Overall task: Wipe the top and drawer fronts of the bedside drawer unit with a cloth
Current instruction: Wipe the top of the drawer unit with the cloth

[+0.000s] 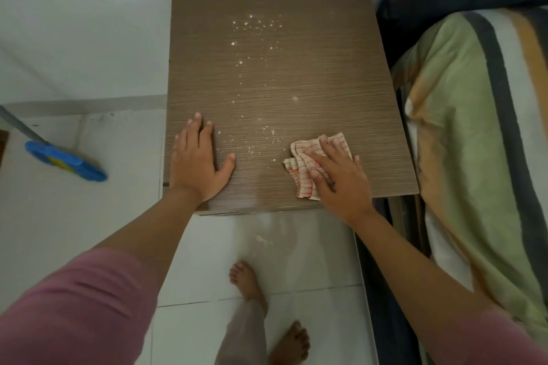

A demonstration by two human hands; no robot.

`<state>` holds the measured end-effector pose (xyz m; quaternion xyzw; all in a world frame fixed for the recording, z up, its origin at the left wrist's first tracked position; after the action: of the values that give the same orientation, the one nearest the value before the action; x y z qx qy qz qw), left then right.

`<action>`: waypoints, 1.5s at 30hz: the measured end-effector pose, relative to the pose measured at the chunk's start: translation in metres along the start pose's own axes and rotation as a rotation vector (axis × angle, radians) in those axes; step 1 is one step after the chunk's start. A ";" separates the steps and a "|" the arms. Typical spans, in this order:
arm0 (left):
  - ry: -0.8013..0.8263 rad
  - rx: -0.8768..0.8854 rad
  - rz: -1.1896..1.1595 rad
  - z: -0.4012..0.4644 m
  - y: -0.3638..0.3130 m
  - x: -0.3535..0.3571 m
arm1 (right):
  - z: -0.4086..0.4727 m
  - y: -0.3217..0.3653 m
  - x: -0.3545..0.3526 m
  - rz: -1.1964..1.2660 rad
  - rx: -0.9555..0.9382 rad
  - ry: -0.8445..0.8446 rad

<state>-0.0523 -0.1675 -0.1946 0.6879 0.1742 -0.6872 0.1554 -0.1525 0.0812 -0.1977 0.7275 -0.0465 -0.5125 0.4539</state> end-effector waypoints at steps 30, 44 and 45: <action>0.077 0.022 -0.010 -0.002 0.002 0.001 | -0.046 0.054 -0.035 0.313 0.047 -0.084; 0.049 0.030 -0.018 0.106 0.021 -0.013 | 0.133 0.010 -0.075 0.365 0.339 -0.526; 0.059 0.014 -0.004 0.123 0.021 -0.012 | 0.150 0.008 -0.078 0.359 0.325 -0.531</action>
<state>-0.1520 -0.2426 -0.1837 0.7085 0.1754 -0.6683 0.1441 -0.3037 0.0259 -0.1465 0.6118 -0.3708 -0.5816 0.3873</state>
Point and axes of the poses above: each hand's wrist, its own z-axis towards the middle knuckle, its own x-axis out of the palm, y = z × x, the point moved 8 cm from there along z, towards the middle knuckle, and after that the axes turned 14 degrees about z, right-handed, at the moved point
